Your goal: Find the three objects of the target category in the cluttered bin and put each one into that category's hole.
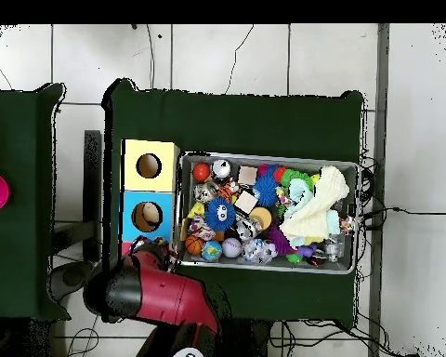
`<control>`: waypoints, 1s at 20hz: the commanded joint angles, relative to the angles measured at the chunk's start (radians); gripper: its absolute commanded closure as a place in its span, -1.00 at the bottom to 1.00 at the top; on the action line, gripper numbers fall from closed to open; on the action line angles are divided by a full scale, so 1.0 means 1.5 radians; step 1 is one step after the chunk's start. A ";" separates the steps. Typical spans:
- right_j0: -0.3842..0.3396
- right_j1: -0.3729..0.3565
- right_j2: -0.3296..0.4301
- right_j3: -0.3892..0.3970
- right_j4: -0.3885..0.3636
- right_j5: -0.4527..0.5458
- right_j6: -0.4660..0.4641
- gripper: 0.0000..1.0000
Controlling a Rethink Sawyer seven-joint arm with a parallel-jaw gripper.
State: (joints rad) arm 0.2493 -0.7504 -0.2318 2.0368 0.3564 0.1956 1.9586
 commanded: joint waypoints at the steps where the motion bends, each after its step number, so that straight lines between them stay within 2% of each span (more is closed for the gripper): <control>1: -0.016 0.009 0.084 0.065 0.034 -0.045 0.170 1.00; 12: -0.054 -0.002 0.132 0.115 0.026 -0.089 0.172 1.00; 20: -0.033 0.006 0.130 0.133 0.033 -0.114 0.189 1.00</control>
State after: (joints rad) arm 0.1945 -0.7900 -0.1488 2.1387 0.3599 0.0536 1.9590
